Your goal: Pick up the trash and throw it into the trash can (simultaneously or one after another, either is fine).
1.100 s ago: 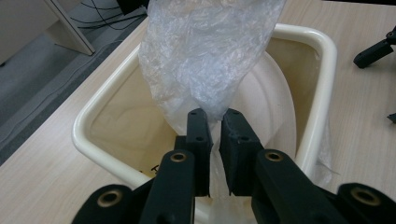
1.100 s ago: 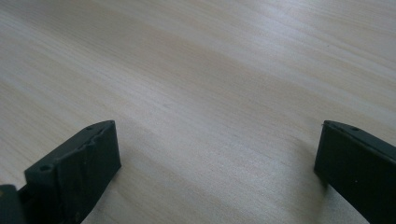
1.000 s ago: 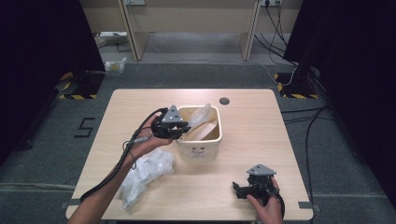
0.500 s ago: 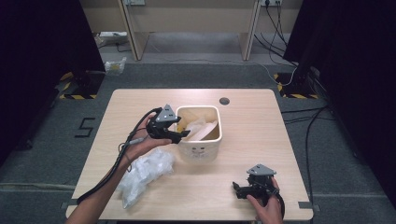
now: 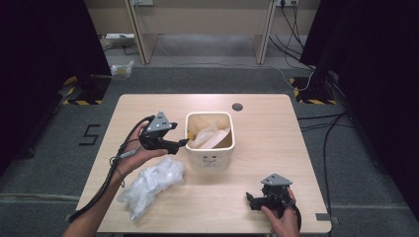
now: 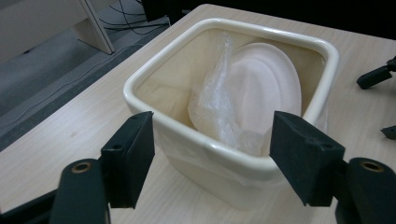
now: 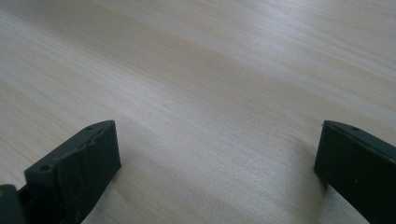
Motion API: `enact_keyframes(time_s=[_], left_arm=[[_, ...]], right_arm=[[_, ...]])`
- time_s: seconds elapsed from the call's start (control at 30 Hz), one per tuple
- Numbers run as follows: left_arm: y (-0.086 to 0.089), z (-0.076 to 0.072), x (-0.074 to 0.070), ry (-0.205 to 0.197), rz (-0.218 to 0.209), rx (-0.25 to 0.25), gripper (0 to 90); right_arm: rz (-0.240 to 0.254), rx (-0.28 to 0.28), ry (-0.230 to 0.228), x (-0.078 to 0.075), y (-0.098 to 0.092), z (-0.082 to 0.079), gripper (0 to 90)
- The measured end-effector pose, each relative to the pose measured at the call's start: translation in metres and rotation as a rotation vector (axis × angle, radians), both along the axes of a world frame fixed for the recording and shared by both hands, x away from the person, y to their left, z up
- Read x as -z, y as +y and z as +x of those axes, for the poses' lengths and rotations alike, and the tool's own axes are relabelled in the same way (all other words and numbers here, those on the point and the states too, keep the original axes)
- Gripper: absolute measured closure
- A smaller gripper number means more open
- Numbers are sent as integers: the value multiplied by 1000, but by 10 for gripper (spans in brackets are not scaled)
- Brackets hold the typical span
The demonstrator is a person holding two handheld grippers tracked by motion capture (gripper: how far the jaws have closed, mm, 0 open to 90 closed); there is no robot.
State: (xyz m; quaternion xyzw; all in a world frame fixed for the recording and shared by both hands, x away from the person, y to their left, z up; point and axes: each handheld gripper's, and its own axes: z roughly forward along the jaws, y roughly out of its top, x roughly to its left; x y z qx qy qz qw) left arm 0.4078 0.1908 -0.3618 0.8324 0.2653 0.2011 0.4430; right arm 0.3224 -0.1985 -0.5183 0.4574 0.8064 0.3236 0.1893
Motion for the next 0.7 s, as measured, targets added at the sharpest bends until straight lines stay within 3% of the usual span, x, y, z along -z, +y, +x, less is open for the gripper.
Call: enact_keyframes(time_s=[0.23, 0.53, 0.7], left_arm=[[27, -22, 4, -1, 18, -14, 261], [59, -41, 33, 30, 36, -66, 230], [68, -51, 50, 37, 58, -75, 199]], right_arm=[[-1, -2, -1, 0, 0, 0, 3], [-2, -2, -1, 0, 0, 0, 3], [-1, -2, 0, 0, 0, 0, 3]])
